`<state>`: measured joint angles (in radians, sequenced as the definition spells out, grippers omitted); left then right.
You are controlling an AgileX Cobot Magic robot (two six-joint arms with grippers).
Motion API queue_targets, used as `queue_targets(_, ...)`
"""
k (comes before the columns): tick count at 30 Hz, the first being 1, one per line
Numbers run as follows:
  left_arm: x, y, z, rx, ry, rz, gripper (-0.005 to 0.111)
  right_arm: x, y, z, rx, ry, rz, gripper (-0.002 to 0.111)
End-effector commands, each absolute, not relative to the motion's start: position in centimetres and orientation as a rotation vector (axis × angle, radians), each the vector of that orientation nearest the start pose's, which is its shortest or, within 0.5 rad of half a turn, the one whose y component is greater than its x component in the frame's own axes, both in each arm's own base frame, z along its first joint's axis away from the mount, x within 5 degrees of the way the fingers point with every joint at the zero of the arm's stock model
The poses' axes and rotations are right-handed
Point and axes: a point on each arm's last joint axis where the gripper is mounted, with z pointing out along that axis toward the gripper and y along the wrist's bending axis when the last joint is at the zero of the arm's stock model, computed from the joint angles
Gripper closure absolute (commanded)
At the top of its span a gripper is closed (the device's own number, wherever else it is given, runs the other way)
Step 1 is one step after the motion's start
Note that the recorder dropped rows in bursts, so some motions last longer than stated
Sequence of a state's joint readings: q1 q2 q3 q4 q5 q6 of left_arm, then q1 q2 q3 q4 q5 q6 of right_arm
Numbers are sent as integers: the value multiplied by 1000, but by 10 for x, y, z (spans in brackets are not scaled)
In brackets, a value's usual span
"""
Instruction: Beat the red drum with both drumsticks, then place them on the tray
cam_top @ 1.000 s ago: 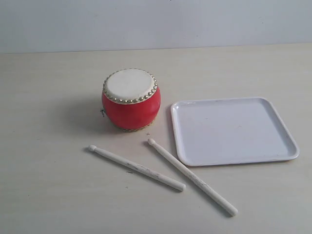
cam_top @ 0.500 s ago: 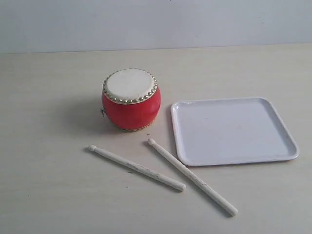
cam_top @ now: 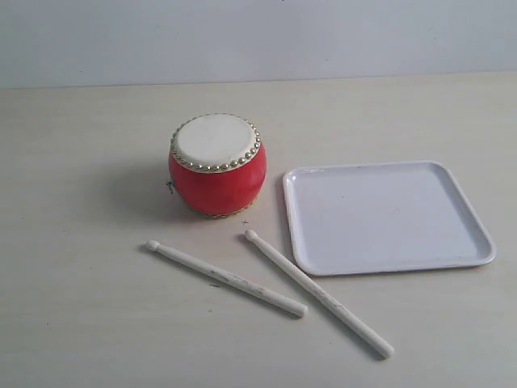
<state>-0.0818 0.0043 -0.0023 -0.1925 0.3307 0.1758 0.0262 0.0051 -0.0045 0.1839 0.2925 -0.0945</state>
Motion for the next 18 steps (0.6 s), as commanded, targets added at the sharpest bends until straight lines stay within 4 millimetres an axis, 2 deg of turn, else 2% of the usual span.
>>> queue_targets(1,55,-10,191,58,1725,-164,107,54,6,187,7,1769,118,108)
queue_targets(4,55,-10,197,-40,1663,-254,107,54,6,187,7,1769,118,108)
queue_targets(6,55,-12,199,-207,1645,-444,107,54,6,187,7,1769,118,108)
queue_targets(8,55,-14,200,-298,1629,-552,107,54,6,187,7,1769,118,108)
queue_targets(18,55,-13,202,-357,1597,-606,107,54,6,187,7,1769,118,108)
